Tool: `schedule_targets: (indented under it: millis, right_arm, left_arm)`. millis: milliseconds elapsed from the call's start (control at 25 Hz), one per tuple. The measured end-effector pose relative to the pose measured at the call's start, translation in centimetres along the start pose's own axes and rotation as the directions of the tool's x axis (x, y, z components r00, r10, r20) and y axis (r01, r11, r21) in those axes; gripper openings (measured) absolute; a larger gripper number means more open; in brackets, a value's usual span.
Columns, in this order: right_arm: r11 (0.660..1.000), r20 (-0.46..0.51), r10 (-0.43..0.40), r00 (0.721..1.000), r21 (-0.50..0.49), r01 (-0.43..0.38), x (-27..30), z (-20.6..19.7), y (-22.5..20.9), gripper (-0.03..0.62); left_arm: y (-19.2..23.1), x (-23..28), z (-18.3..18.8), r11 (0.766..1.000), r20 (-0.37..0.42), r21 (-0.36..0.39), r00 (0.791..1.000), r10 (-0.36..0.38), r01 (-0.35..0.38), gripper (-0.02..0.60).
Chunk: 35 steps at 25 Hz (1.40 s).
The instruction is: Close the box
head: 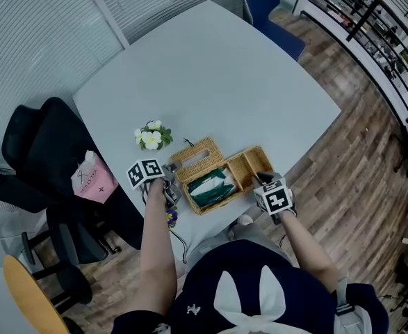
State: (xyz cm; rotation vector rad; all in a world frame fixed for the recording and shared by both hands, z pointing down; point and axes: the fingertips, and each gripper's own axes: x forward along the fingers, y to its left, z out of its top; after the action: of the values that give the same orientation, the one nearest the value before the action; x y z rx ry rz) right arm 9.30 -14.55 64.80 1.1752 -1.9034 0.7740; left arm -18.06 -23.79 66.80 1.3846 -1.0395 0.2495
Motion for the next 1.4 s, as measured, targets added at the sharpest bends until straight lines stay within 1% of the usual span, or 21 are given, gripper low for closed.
schedule_targets:
  millis: [120,560,640,760,920,1080,1160,1400]
  right_arm:
    - [1.0,0.003,-0.004,1.0,-0.006,0.004,0.0,-0.1,-0.1,0.061]
    - [1.0,0.009,-0.008,1.0,-0.01,0.009,-0.2,-0.1,-0.2,0.055]
    - [1.0,0.009,-0.007,1.0,-0.007,0.007,-0.2,-0.1,-0.1,0.054]
    - [1.0,0.01,-0.007,1.0,-0.007,0.007,-0.1,-0.2,-0.1,0.052]
    - [1.0,0.012,-0.007,1.0,-0.007,0.007,-0.1,0.0,-0.2,0.051]
    - [1.0,0.016,-0.003,1.0,-0.005,0.004,0.0,-0.1,-0.2,0.051]
    - [1.0,0.016,0.002,1.0,-0.004,-0.002,0.0,-0.1,-0.2,0.051]
    - [1.0,0.024,0.011,1.0,-0.001,-0.011,0.0,0.0,-0.2,0.051]
  left_arm:
    - [-0.1,-0.1,0.0,1.0,0.009,-0.016,1.0,-0.017,0.017,0.164]
    - [-0.7,-1.4,0.7,0.999,0.078,-0.019,0.996,-0.048,0.049,0.14]
    - [-0.9,-1.7,0.9,0.998,0.092,-0.02,0.994,-0.054,0.056,0.121]
    - [-1.4,-2.3,1.1,0.998,0.105,0.009,0.993,-0.058,0.058,0.115]
    - [-2.1,-3.0,1.3,0.998,0.118,0.054,0.992,-0.045,0.039,0.114]
    - [-2.4,-3.5,1.4,0.997,0.14,0.064,0.989,-0.047,0.039,0.109]
    - [-2.5,-3.7,1.4,0.997,0.15,0.067,0.988,-0.047,0.037,0.095]
    - [-3.0,-4.3,1.4,0.994,0.167,0.105,0.985,-0.037,0.02,0.095]
